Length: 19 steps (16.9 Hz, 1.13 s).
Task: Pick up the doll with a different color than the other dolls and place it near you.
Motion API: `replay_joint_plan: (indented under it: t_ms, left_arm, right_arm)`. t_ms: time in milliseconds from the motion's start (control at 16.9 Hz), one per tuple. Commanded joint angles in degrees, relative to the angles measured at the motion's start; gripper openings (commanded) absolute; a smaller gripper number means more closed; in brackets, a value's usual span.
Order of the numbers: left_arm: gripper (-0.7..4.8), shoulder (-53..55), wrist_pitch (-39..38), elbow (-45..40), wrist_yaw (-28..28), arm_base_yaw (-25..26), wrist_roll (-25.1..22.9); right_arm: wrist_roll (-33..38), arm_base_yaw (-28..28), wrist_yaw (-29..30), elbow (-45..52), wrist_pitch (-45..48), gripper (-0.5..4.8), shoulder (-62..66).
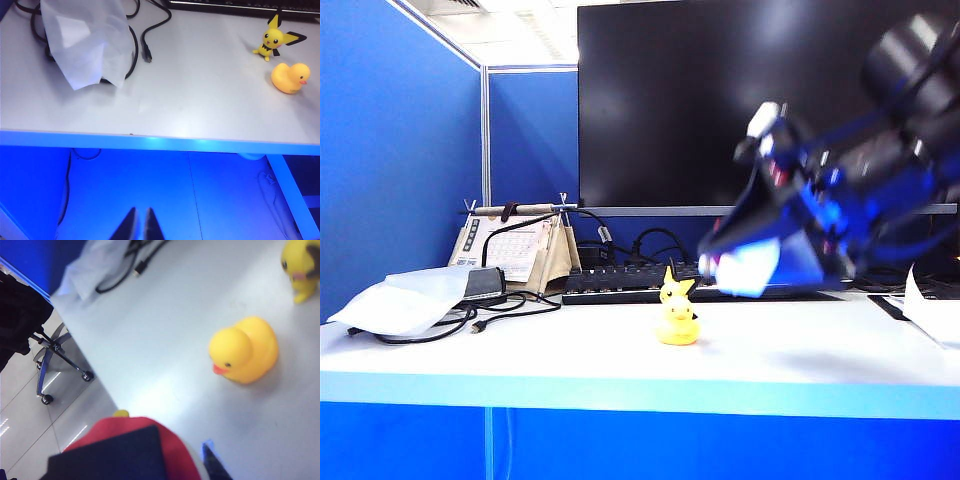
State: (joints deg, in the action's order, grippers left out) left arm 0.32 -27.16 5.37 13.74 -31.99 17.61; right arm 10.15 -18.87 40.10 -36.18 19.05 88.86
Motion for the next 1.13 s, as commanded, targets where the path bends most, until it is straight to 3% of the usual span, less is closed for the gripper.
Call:
replay_joint_plan:
  t_ms: [59, 651, 829, 1125]
  left_arm:
    - [0.3, 0.0, 0.2, -0.1, 0.2, 0.0, 0.0]
    - [0.3, 0.0, 0.2, -0.1, 0.4, 0.0, 0.0]
    - [0.3, 0.0, 0.2, -0.1, 0.4, 0.0, 0.0]
    - [0.3, 0.0, 0.2, -0.1, 0.4, 0.0, 0.0]
  right_arm:
    - [0.8, -0.3, 0.5, -0.2, 3.8, 1.75, 3.5]
    - [7.0, -3.8, -0.5, -0.5, 18.7, 1.75, 13.4]
    - [7.0, -3.8, -3.4, -0.5, 19.0, 1.75, 14.5]
    - [7.0, -3.8, -3.3, -0.8, 18.9, 1.77, 19.9]
